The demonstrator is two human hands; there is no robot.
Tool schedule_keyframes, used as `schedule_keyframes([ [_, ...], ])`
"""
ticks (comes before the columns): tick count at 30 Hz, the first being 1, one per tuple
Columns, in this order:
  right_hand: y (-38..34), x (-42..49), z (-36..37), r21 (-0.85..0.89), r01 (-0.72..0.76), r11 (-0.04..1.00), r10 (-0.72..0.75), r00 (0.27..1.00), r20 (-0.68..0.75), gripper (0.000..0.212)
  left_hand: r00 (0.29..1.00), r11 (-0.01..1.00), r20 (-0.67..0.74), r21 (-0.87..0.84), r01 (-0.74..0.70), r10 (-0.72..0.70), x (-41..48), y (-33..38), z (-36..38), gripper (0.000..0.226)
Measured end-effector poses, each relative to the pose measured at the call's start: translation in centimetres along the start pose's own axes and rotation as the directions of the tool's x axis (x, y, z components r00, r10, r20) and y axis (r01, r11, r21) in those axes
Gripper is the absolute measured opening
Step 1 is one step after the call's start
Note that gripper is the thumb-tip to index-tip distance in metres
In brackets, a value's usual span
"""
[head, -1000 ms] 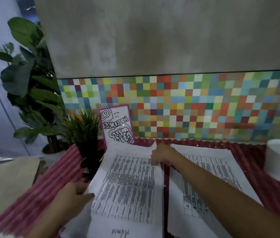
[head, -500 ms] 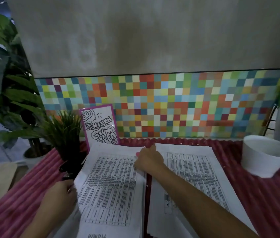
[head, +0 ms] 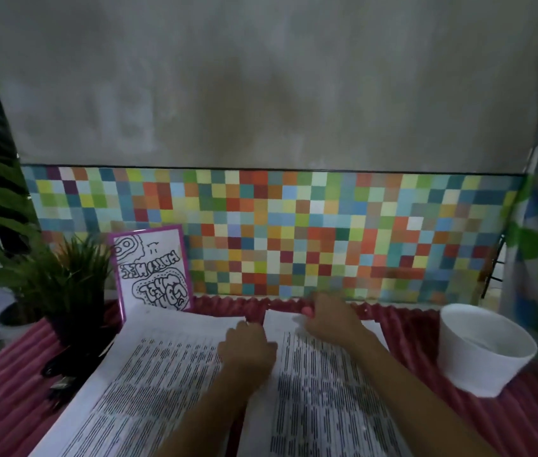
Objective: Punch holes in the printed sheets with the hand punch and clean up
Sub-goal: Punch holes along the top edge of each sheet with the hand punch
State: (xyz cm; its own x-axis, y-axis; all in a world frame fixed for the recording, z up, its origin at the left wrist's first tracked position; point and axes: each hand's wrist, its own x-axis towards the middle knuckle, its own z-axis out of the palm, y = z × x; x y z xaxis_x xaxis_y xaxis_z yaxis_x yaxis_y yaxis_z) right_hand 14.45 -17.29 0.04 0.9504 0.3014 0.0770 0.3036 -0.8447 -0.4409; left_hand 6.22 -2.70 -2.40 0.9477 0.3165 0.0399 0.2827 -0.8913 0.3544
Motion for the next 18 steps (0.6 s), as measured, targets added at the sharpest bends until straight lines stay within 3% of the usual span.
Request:
schedule_keyframes([
  [3, 1.1, 1.2, 2.1, 0.102, 0.010, 0.995, -0.022, 0.993, 0.118, 0.023, 0.982, 0.994, -0.190, 0.108, 0.001, 0.020, 0.5, 1.2, 2.0, 0.046],
  [7, 1.8, 2.0, 3.1, -0.006, 0.051, 0.999, -0.049, 0.987, 0.150, 0.029, 0.981, 0.999, -0.192, -0.038, 0.027, -0.033, 1.2, 0.9, 3.9, 0.038],
  [10, 1.7, 2.0, 3.2, 0.014, 0.047, 0.999, -0.048, 0.994, 0.100, 0.032, 0.947, 0.976, -0.321, -0.199, -0.091, 0.023, 1.3, 0.5, 4.2, 0.033],
  [13, 1.7, 2.1, 3.2, 0.057, 0.058, 0.997, -0.060, 0.998, 0.031, 0.015, 0.895, 0.921, -0.440, -0.316, -0.226, 0.069, 1.6, 0.1, 4.2, 0.008],
  [15, 1.6, 2.1, 3.1, 0.080, 0.085, 0.993, -0.085, 0.996, -0.004, 0.024, 0.879, 0.888, -0.472, -0.371, -0.271, 0.071, 2.1, -0.1, 4.2, 0.019],
  [18, 1.1, 2.1, 2.6, 0.193, 0.123, 0.973, -0.098, 0.986, -0.132, 0.011, 0.896, 0.827, -0.442, -0.488, -0.279, 0.041, 2.9, -0.5, 3.7, 0.033],
])
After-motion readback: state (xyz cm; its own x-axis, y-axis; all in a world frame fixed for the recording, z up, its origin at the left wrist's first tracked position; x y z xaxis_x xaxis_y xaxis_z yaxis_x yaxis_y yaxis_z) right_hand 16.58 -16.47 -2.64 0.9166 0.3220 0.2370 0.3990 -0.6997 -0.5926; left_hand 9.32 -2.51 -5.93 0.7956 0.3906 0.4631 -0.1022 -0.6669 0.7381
